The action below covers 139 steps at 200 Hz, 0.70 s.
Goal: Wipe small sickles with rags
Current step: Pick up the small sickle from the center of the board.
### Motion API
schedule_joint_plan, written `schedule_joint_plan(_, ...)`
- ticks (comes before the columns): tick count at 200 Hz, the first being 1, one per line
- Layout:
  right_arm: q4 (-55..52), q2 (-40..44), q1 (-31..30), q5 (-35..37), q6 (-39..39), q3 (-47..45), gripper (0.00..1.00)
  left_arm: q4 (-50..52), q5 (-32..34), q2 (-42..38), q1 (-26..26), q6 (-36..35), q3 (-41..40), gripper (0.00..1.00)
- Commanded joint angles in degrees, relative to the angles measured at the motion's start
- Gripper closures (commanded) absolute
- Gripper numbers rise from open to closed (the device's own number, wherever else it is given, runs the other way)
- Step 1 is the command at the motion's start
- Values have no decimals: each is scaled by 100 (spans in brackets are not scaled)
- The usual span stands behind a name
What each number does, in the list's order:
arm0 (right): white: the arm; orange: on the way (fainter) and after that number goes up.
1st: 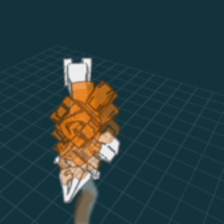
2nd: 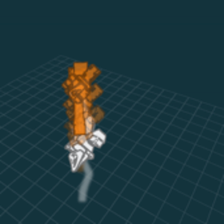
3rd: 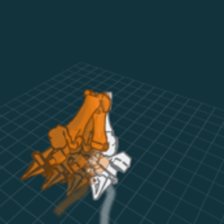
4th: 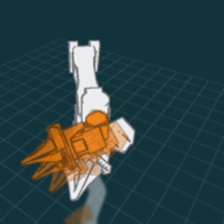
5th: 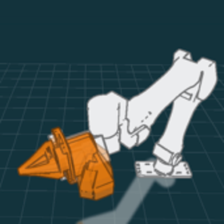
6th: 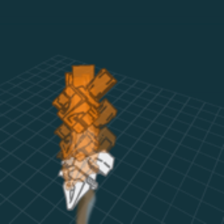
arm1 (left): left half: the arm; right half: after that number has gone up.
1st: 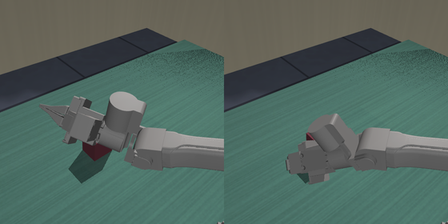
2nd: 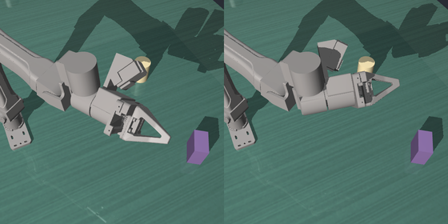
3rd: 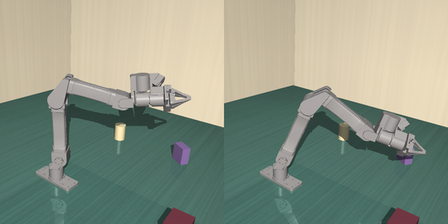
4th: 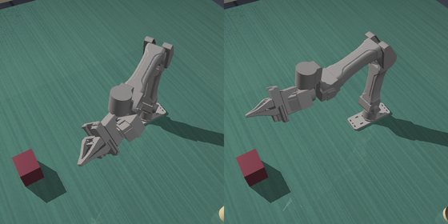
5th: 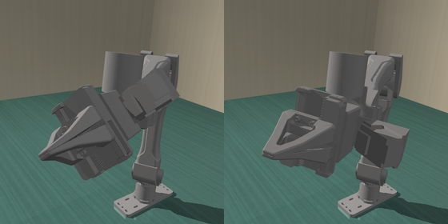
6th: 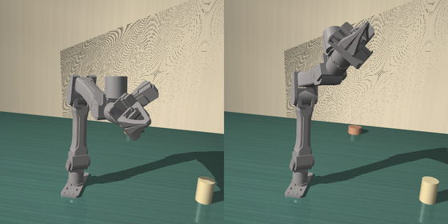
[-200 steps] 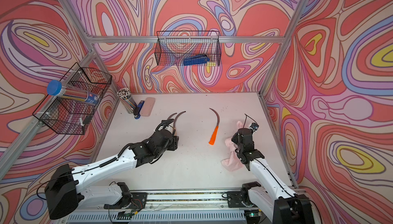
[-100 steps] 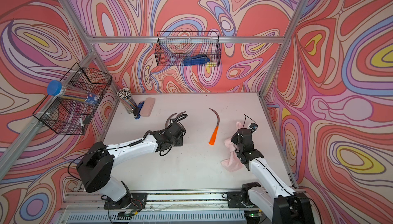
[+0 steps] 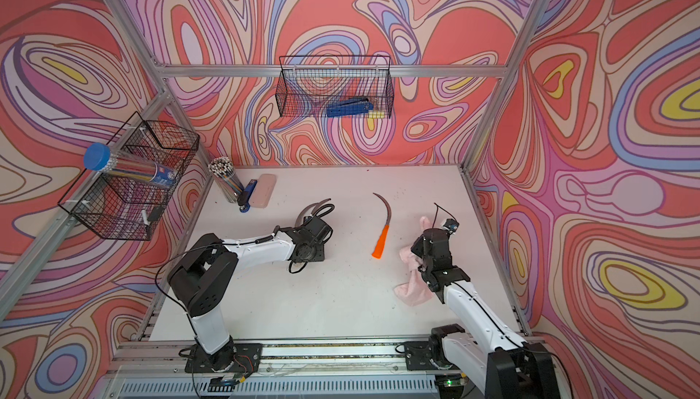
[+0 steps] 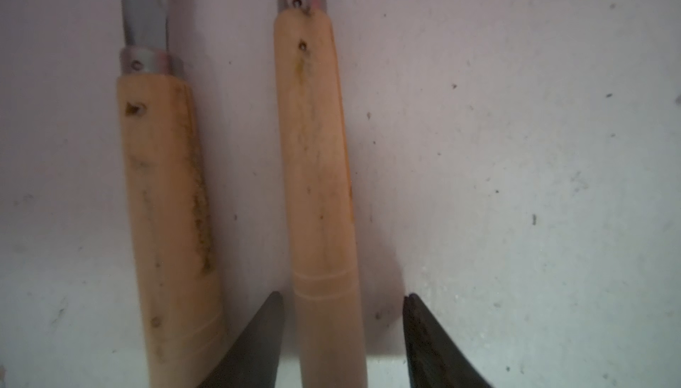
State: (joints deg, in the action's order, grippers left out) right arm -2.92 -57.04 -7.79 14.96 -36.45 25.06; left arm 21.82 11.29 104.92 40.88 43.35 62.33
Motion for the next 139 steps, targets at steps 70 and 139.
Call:
schedule_joint_plan(70, 172, 122, 15, -29, 73, -132, 100, -62, -45, -237, -19, 244, -397, 53)
schedule_joint_plan(139, 179, 95, 15, -61, 77, -115, 100, 101, 321, -53, -19, 262, -247, 63)
